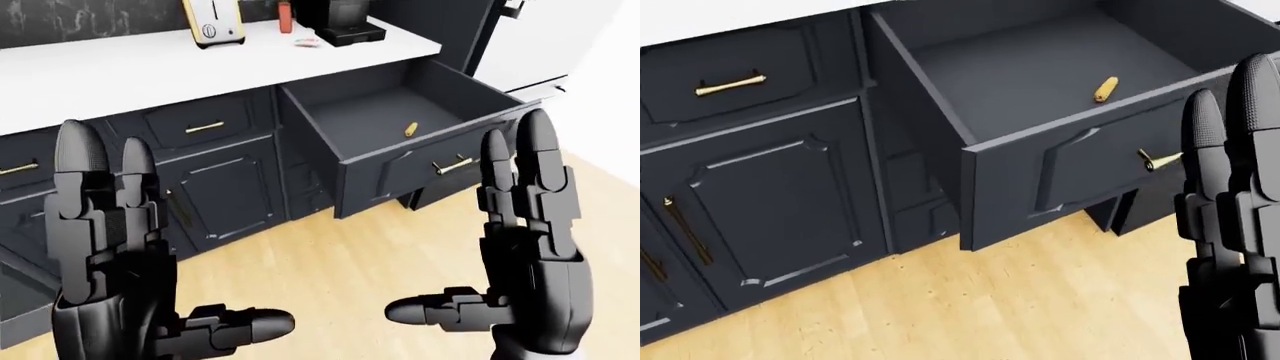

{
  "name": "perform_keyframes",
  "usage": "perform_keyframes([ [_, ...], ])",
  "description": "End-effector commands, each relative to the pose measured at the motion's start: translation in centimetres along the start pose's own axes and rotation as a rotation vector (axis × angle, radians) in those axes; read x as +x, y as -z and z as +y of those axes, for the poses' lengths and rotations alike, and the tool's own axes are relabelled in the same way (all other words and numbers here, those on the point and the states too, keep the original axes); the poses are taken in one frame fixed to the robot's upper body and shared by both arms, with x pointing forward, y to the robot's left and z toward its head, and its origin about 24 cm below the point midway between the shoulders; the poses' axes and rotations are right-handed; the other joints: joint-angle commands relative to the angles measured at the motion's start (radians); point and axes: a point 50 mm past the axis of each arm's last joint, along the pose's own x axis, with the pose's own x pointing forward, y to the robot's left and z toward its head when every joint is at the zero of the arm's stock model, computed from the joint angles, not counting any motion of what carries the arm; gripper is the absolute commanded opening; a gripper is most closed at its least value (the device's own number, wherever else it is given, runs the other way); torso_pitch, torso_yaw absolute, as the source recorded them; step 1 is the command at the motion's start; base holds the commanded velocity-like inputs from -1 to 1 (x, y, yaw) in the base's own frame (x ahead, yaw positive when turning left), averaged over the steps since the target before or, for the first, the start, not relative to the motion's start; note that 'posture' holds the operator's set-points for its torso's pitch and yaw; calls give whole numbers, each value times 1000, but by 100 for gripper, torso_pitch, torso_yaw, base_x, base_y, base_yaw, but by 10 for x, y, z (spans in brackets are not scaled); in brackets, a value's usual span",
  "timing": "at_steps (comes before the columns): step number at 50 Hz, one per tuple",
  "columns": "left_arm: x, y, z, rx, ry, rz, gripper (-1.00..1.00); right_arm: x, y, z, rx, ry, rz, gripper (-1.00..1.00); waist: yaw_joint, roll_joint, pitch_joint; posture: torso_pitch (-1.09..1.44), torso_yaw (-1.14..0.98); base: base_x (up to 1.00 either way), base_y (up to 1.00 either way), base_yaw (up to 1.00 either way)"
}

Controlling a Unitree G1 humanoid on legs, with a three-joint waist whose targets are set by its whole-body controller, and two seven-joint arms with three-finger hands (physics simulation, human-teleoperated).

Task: Close the right drawer.

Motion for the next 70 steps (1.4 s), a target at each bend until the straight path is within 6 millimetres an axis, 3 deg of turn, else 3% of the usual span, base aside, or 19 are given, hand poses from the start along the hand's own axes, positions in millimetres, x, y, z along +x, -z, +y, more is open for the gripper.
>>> perform_keyframes([
  [1,1,-10,-1,-7,3,-57,100,1,-7,-2,-6,11,-46,100,-3,-2,-5,0,0,0,0,-33],
  [3,1,-9,-1,-7,3,-57,100,1,-7,-2,-7,11,-46,100,-11,-64,-26,0,0,0,0,-34],
  [4,1,-10,-1,-7,3,-57,100,1,-7,-2,-6,10,-46,100,-22,-29,-16,0,0,0,0,-34],
  [13,1,-9,-1,-9,4,-56,100,0,-6,-1,-4,7,-45,100,-13,36,10,0,0,0,0,-33],
  [16,1,-10,-1,-10,4,-57,100,0,-6,-1,-4,7,-44,100,-10,108,-7,0,0,0,0,-34],
  [19,1,-10,-2,-10,5,-57,100,0,-7,-2,-4,9,-46,100,-5,86,11,0,0,0,0,-34],
  [26,1,-10,-1,-10,4,-58,100,0,-7,-1,-3,4,-46,100,-4,25,-3,0,0,0,0,-34],
  [28,1,-10,-2,-9,5,-58,100,0,-6,-1,-2,5,-44,100,-4,-7,-6,0,0,0,0,-34],
  [30,1,-10,-2,-9,5,-57,100,0,-6,-1,-2,3,-44,100,-13,-72,-30,0,0,0,0,-34],
  [31,1,-10,-2,-9,5,-57,100,0,-6,-1,-2,4,-44,100,-23,-27,-13,0,0,0,0,-34],
  [32,1,-10,-2,-9,5,-58,100,0,-6,-1,-3,2,-45,100,-18,-37,-14,0,0,0,0,-34],
  [39,1,-9,-2,-10,6,-56,100,0,-5,0,-1,0,-43,100,-15,23,7,0,0,0,0,-34],
  [43,1,-10,-2,-11,6,-57,100,0,-6,0,-1,-2,-45,100,-10,103,-4,0,0,0,0,-34],
  [44,1,-9,-2,-12,6,-56,100,0,-6,0,-1,-2,-45,100,-10,101,-13,0,0,0,0,-34],
  [46,1,-10,-2,-11,6,-57,100,0,-6,0,0,-3,-45,100,-6,86,12,0,0,0,0,-34],
  [53,0,-9,-2,-12,10,-55,100,0,-5,0,2,-2,-42,100,-5,29,-3,0,0,0,0,-33],
  [57,1,-9,-2,-12,7,-55,100,0,-4,1,2,-7,-40,100,-10,-60,-24,0,0,0,0,-33],
  [67,1,-8,-2,-12,6,-55,100,0,-3,2,3,-8,-38,100,-13,30,8,0,0,0,0,-34],
  [70,1,-9,-2,-12,5,-54,100,0,-3,1,-1,-6,-40,100,-11,90,0,0,0,0,0,-34],
])
